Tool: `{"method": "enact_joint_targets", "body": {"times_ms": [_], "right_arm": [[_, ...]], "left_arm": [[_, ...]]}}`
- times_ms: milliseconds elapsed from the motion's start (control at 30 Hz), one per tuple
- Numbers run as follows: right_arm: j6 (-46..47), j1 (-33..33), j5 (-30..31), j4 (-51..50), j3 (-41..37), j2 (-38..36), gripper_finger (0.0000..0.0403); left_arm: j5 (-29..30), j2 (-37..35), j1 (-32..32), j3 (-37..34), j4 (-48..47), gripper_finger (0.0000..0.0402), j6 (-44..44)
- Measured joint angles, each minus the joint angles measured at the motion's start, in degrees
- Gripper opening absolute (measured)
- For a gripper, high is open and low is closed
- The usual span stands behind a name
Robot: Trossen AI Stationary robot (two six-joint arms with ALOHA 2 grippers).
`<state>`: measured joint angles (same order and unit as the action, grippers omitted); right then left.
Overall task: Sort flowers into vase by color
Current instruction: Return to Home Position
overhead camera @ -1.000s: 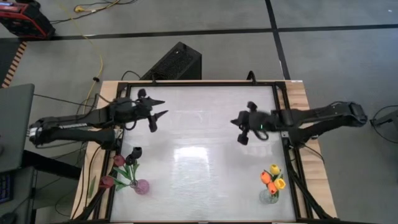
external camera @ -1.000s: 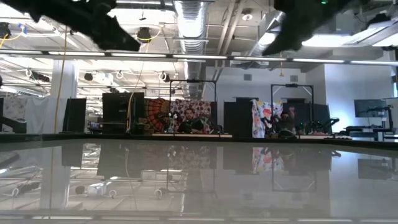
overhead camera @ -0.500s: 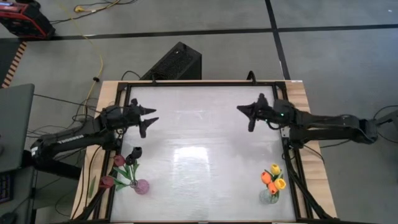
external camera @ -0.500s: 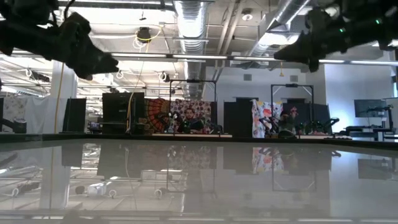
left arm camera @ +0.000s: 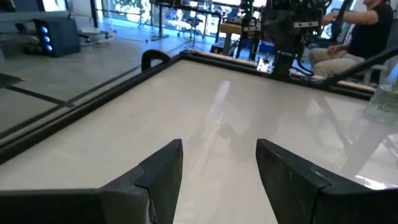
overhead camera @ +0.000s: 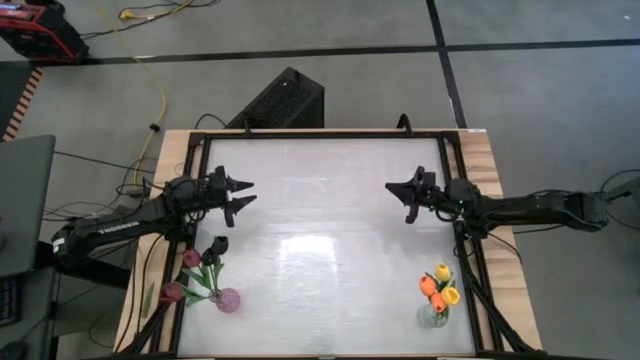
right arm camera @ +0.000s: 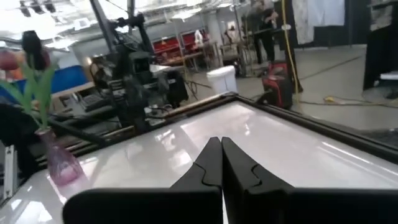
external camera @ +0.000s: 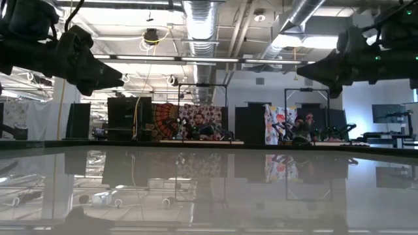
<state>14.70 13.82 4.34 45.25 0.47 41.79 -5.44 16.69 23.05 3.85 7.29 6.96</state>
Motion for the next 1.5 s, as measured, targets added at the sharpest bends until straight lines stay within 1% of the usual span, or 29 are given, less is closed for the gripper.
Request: {"method": "enact_joint_targets", "body": {"times_ms": [67, 133, 167, 233, 300, 367, 433, 533, 567, 633, 700, 833, 1067, 1233, 1267, 1333, 1400, 1500], "right_arm": [[-1.34, 0.90, -0.42, 0.51, 0.00, 1.79, 0.0019], [-1.87, 3.11, -2.98, 2.52, -0.02, 5.29, 0.0019], [-1.91, 4.68, -5.74, 3.97, -0.02, 7.14, 0.0019], [-2.45, 8.93, -13.30, 7.04, 0.11, 10.45, 0.0019], [-2.53, 14.24, -21.30, 7.31, 0.93, 13.07, 0.0019], [-2.53, 20.10, -27.81, 7.54, 1.11, 14.46, 0.0019], [-1.88, 25.96, -33.83, 8.47, 1.01, 14.07, 0.0019], [0.96, 33.89, -42.06, 10.45, -0.02, 10.37, 0.0019], [1.87, 35.94, -44.18, 10.04, -0.02, 8.59, 0.0019], [3.36, 38.89, -45.93, 7.67, -0.02, 4.99, 0.0019], [3.55, 40.29, -46.20, 3.05, -0.02, 1.15, 0.0019], [0.56, 41.24, -46.21, -8.66, -0.04, -6.57, 0.0018], [-3.46, 44.95, -46.13, -25.54, -0.04, -23.91, 0.0018], [-2.75, 47.48, -45.65, -38.95, 0.68, -35.47, 0.0018], [-2.71, 47.34, -43.63, -40.95, 0.76, -37.93, 0.0018], [-2.85, 46.34, -37.60, -43.38, 1.07, -41.71, 0.0018], [-3.17, 44.60, -32.36, -42.00, 0.93, -41.13, 0.0018], [-5.92, 40.84, -22.81, -40.81, 0.47, -41.08, 0.0018]], "left_arm": [[-0.27, 0.02, 0.00, -0.04, -0.11, 0.0192, 0.47], [-0.64, 0.02, 0.00, -0.04, -0.09, 0.0192, 1.25], [-0.98, 0.02, 0.00, -0.04, -0.08, 0.0192, 1.57], [-1.85, 0.04, 0.00, -0.04, -0.18, 0.0192, 2.47], [-2.64, 0.02, -0.02, -0.04, -0.18, 0.0192, 3.47], [-3.36, 0.02, -0.02, -0.04, -0.17, 0.0192, 4.43], [-3.53, 0.02, -0.04, -0.04, -0.50, 0.0192, 5.48], [-3.86, 0.02, -0.04, -0.04, -1.67, 0.0192, 6.75], [-3.93, 0.00, -0.04, -0.04, -2.24, 0.0192, 7.05], [-3.88, 0.04, -0.04, -0.04, -2.90, 0.0192, 7.28], [-3.54, 0.02, -0.04, -0.04, -2.95, 0.0192, 6.84], [-2.66, 0.02, -0.04, -0.04, -2.94, 0.0192, 5.83], [-2.56, 0.02, -0.04, -0.04, -2.80, 0.0192, 3.24], [-2.46, 0.02, -0.04, -0.04, -2.75, 0.0192, 2.18], [-2.44, 0.02, -0.04, -0.04, -2.73, 0.0192, 1.75], [-2.45, 0.02, -0.04, -0.04, -2.73, 0.0192, 0.91], [-2.26, 0.03, -0.04, -0.04, -2.71, 0.0192, 0.09], [-2.18, 0.13, -0.07, -0.04, -2.57, 0.0192, -1.06]]}}
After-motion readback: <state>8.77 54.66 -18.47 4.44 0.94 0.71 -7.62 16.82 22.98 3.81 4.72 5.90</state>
